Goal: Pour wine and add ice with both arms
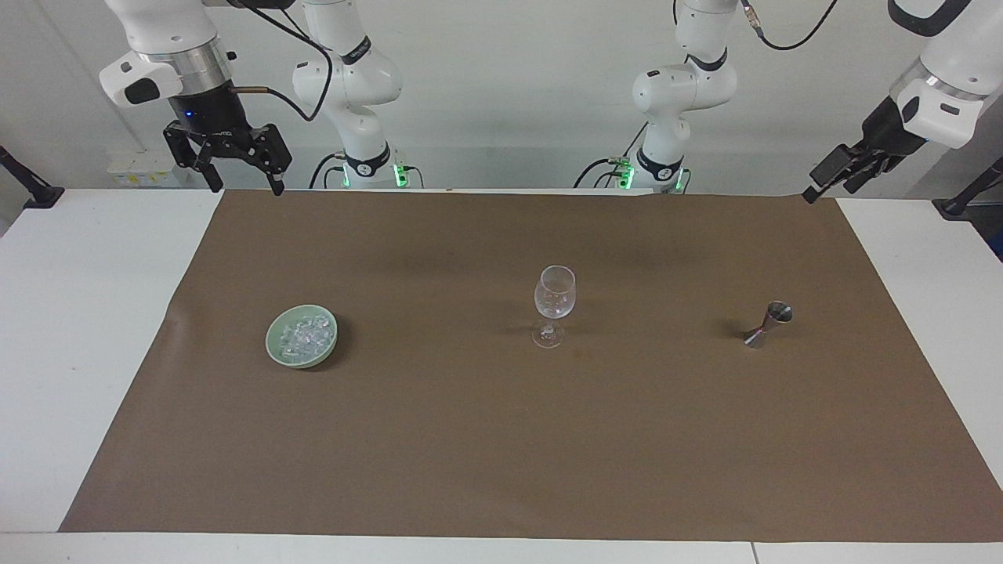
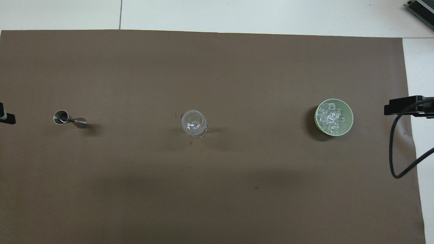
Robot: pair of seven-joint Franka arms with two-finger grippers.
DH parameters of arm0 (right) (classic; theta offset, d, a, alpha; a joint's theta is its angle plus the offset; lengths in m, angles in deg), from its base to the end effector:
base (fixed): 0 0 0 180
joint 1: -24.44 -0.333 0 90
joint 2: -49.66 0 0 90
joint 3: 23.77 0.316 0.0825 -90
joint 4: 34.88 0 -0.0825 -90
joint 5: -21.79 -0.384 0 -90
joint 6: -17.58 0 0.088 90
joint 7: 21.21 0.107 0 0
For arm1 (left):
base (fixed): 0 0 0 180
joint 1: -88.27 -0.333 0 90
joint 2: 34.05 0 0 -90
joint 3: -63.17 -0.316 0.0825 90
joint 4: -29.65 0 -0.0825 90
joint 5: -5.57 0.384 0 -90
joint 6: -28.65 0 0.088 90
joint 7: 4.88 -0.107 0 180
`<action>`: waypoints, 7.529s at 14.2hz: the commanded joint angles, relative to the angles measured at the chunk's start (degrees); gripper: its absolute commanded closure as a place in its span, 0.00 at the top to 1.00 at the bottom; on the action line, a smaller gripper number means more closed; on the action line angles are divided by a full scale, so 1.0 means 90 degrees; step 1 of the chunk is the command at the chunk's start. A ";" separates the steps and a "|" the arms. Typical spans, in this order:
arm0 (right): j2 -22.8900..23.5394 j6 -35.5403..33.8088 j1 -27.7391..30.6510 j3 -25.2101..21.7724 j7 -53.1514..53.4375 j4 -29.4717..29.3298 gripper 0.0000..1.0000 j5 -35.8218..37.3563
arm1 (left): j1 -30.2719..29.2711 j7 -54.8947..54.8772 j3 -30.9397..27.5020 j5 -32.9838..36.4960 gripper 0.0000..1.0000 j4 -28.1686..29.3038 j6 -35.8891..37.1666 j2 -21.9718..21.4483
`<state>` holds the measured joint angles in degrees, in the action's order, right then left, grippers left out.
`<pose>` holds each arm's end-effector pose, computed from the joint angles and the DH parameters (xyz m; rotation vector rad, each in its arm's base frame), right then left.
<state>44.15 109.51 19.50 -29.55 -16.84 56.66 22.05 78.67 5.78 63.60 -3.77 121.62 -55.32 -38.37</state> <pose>0.5277 -0.0112 0.6667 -3.1260 0.1424 -0.1602 0.5160 0.0641 0.6416 2.9373 0.4954 -0.0988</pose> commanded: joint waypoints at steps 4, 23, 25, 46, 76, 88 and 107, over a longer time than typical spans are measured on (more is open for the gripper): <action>0.0008 0.0098 0.0041 0.0018 -0.0115 -0.0015 1.00 -0.0088 | -0.1040 0.0164 0.0049 -0.0826 1.00 0.0133 0.0219 0.0264; -0.0031 -0.0010 0.0041 0.0018 -0.0115 0.0024 1.00 -0.0107 | -0.2693 0.1726 0.0049 -0.3161 1.00 0.0270 0.0386 0.2657; -0.0031 -0.0010 0.0041 0.0018 -0.0115 0.0024 1.00 -0.0107 | -0.2605 0.1736 0.0049 -0.3200 1.00 0.0338 0.0298 0.2648; -0.0031 -0.0010 0.0041 0.0018 -0.0115 0.0024 1.00 -0.0107 | -0.2301 0.1853 0.0059 -0.3444 1.00 0.0875 -0.0054 0.2598; -0.0031 -0.0010 0.0041 0.0018 -0.0115 0.0034 1.00 -0.0107 | -0.2771 0.3172 0.0459 -0.5710 1.00 0.0768 -0.0268 0.4600; -0.0031 -0.0010 0.0041 0.0018 -0.0125 0.0034 1.00 -0.0107 | -0.2761 0.3123 0.0557 -0.5749 1.00 0.0758 -0.0376 0.4698; -0.0031 -0.0020 0.0041 0.0018 -0.0115 0.0034 1.00 -0.0107 | -0.2741 0.2908 0.0606 -0.5847 0.79 0.0807 -0.0396 0.4718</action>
<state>44.16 109.68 19.50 -29.55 -16.84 56.68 22.05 53.48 32.72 69.29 -55.25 129.56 -58.31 3.30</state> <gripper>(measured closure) 0.000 0.154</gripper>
